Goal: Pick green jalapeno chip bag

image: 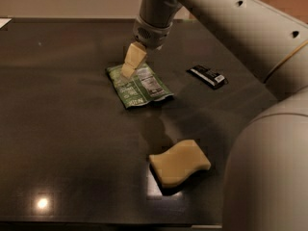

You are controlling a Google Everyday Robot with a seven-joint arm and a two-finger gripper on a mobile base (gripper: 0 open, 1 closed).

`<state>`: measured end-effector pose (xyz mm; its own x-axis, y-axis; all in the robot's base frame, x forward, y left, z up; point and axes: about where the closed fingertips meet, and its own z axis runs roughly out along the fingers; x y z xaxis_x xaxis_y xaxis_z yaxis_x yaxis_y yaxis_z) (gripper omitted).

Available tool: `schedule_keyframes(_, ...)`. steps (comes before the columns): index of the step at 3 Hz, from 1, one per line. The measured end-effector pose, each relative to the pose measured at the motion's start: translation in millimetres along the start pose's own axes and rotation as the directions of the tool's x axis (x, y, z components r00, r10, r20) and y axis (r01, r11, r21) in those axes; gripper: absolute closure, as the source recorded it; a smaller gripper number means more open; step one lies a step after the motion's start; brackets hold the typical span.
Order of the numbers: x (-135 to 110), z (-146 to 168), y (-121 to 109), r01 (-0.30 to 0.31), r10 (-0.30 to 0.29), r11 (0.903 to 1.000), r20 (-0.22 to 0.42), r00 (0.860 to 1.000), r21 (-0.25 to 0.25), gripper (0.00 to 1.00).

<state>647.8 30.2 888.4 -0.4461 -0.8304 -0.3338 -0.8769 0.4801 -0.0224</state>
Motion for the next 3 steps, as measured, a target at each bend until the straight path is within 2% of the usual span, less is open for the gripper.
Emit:
schedule_keyframes(1, -12, 17, -12, -0.035, 0.035, 0.9994, 0.012, 0.999, -0.001, 0.00)
schedule_keyframes(3, -19, 42, -45, -0.103, 0.103, 0.9947, 0.021, 0.994, 0.006, 0.00)
